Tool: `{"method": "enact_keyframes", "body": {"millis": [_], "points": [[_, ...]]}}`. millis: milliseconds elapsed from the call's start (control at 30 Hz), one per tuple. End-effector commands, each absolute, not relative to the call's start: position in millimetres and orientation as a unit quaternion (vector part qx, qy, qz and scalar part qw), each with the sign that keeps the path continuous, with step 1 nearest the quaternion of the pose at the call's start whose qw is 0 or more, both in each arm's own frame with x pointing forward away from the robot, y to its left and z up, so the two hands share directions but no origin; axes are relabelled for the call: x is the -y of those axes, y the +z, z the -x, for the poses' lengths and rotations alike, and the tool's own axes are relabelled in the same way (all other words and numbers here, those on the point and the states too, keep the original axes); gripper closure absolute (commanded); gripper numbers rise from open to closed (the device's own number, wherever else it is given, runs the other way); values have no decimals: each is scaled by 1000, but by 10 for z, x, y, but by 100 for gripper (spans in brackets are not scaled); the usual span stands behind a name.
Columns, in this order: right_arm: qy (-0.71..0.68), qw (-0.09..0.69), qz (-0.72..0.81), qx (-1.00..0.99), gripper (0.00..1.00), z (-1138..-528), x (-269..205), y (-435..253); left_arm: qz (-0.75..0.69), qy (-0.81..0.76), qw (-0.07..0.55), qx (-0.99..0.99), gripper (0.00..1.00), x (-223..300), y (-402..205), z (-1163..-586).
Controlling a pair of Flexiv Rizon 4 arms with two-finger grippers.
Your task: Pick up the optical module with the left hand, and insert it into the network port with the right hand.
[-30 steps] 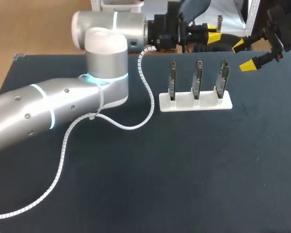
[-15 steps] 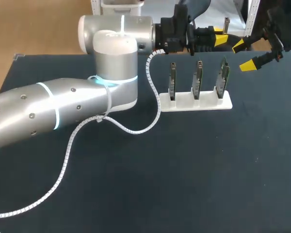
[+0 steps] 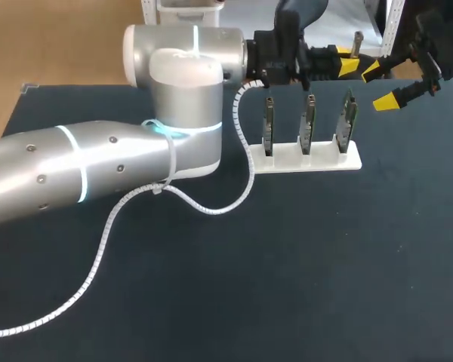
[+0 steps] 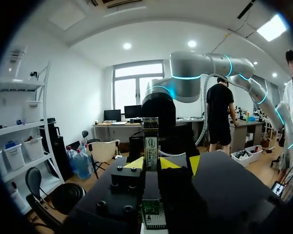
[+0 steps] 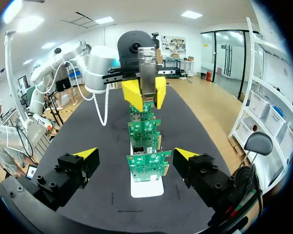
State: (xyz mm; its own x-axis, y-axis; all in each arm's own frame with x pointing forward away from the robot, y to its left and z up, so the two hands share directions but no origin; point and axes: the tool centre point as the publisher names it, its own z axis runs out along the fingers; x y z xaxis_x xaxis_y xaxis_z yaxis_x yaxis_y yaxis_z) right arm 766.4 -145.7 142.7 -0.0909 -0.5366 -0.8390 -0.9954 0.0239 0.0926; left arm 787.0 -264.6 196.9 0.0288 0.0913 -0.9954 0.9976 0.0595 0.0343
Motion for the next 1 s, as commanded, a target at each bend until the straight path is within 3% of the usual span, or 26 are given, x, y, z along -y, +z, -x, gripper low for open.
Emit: {"method": "enact_keyframes", "body": {"millis": [33,1000], "points": [[362,317,596,-644,0,-7638,1452,1432,-509,-448,505,-534,100,2653,1962,-7787],[362,317,596,-644,0,-7638,1452,1432,-493,-483,467,-552,100,2729,1839,-7704]]}}
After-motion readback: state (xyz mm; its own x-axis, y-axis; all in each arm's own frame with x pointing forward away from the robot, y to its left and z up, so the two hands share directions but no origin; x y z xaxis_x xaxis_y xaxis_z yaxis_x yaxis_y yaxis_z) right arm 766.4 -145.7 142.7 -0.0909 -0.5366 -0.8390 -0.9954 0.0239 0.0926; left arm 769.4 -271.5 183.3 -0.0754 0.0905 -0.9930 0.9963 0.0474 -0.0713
